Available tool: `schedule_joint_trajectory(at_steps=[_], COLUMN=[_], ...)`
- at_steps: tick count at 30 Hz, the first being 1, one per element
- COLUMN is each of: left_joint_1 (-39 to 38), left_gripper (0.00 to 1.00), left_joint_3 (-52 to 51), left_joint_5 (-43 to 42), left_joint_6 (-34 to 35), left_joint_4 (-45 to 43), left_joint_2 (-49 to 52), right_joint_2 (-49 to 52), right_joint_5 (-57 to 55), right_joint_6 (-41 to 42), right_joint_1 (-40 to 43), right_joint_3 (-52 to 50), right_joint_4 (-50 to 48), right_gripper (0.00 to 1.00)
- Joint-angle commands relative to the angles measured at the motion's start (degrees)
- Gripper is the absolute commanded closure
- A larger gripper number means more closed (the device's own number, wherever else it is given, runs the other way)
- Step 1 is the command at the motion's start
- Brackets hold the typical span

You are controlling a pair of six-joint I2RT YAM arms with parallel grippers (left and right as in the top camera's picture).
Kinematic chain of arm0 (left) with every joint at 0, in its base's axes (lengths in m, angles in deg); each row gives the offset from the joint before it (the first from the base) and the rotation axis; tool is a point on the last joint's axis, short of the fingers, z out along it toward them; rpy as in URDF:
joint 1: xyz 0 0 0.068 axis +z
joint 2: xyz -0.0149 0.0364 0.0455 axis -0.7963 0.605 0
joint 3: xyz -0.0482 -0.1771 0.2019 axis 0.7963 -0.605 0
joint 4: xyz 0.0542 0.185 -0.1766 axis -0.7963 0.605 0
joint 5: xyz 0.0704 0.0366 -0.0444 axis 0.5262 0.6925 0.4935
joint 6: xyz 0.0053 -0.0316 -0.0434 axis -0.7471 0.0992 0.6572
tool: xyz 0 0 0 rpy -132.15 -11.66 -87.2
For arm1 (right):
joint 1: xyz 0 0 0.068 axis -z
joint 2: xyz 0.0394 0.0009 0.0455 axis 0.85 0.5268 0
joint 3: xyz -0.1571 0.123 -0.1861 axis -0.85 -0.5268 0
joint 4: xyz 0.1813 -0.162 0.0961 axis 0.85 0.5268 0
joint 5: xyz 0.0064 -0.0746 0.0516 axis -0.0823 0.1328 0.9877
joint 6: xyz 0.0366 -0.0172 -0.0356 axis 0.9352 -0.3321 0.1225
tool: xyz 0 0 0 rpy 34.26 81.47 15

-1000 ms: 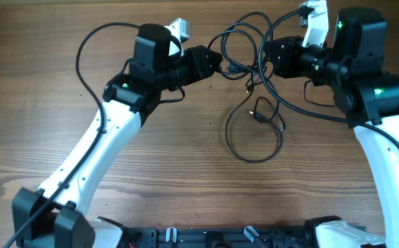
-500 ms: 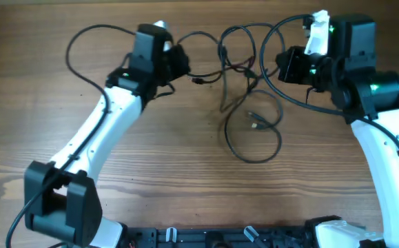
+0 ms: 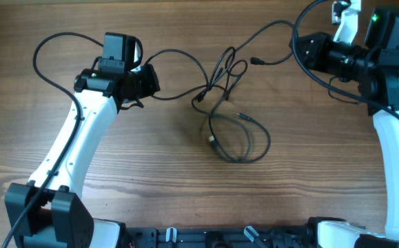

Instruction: Untangle cables

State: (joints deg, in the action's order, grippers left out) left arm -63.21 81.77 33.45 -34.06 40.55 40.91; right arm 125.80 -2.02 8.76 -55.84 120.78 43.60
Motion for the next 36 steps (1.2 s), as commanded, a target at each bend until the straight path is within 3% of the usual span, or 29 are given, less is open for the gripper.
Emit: schedule_joint_trajectory(at_steps=[1, 3, 4, 5, 7, 10, 12, 17, 22, 30, 34, 36], left_joint_1=[0.2, 0.2, 0.2, 0.2, 0.2, 0.2, 0.2, -1.4, -9.4, -17.5, -17.9, -17.9], left_gripper=[0.95, 0.85, 0.7, 0.42, 0.28, 0.28, 0.3, 0.32, 0.31, 0.34, 0.46, 0.67], left_joint_3=[0.1, 0.1, 0.1, 0.1, 0.7, 3.0, 4.9, 4.9, 4.9, 4.9, 4.9, 4.9], left_joint_5=[1.4, 2.6, 2.7, 2.4, 1.5, -0.8, -9.0, -25.1, -25.0, -22.5, -21.4, -18.1], left_joint_6=[-8.8, -8.7, -8.7, -8.7, -8.7, -9.0, -11.8, -10.0, -6.7, -0.9, -0.9, -0.9], left_joint_4=[1.7, 2.3, 2.5, 2.5, 3.2, 5.3, 4.6, -6.8, -19.3, -25.8, -25.9, -25.9], left_joint_2=[-0.8, -0.8, -0.8, -0.9, -1.1, -1.7, -3.3, -3.2, 1.2, 11.0, 11.4, 11.4], right_joint_2=[-1.3, -1.3, -1.3, -1.3, -1.3, -1.3, -1.3, -1.3, -1.3, -1.3, -1.2, -0.9], right_joint_5=[3.1, 4.9, 5.9, 6.3, 6.3, 6.3, 6.3, 6.3, 6.3, 6.3, 6.3, 6.2], right_joint_6=[-1.4, -1.9, -2.4, -2.7, -2.7, -2.7, -2.6, -2.6, -3.5, -5.2, -5.6, -5.7], right_joint_1=[0.5, 0.5, 0.5, 0.5, 0.5, 0.5, 0.5, 0.5, 0.5, 0.5, 0.5, 0.5], right_joint_3=[1.0, 1.0, 1.0, 1.0, 1.0, 1.0, 1.0, 1.0, 1.0, 1.0, 1.0, 1.0], right_joint_4=[0.4, 0.4, 0.3, 0.5, 0.8, 1.2, 1.9, 3.1, 4.4, 4.8, 5.5, 5.8], right_gripper=[0.96, 0.96, 0.96, 0.96, 0.96, 0.96, 0.96, 0.96, 0.96, 0.96, 0.96, 0.96])
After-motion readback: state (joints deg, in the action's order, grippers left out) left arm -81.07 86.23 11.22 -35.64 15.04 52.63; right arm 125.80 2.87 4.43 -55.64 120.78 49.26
